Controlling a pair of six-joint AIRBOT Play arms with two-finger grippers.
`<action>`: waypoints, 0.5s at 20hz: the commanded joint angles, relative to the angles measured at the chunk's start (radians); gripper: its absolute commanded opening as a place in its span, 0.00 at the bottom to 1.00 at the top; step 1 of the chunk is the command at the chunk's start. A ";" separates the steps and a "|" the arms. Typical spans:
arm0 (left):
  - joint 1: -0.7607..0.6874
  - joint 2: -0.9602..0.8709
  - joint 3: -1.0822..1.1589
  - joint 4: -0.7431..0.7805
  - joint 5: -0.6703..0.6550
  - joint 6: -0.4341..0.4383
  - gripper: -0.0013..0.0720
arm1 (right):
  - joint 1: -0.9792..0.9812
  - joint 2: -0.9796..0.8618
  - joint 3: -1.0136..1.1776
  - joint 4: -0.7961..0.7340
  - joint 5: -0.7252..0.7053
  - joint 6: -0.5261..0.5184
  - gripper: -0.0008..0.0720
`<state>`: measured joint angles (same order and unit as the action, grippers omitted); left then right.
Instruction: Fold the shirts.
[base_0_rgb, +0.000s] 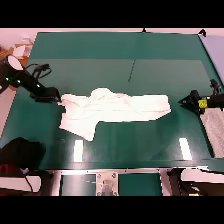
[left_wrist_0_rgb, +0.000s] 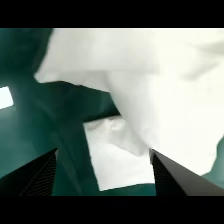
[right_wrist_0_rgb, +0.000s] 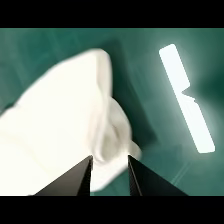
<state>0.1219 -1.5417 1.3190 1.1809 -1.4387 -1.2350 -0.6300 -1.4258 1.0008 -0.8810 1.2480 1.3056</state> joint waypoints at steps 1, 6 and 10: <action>0.009 -0.002 -0.180 -0.175 0.057 0.149 0.89 | -0.075 0.068 -0.174 -0.025 -0.047 -0.001 0.55; -0.067 -0.002 -0.253 -0.274 0.188 0.223 0.50 | -0.021 0.066 -0.301 0.025 -0.135 -0.008 0.57; -0.078 -0.001 -0.253 -0.278 0.216 0.222 0.05 | 0.101 0.037 -0.319 0.063 -0.247 -0.008 0.57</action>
<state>0.0547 -1.5425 1.0782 0.9310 -1.2564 -1.0317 -0.5953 -1.3727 0.7101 -0.8333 1.1049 1.2991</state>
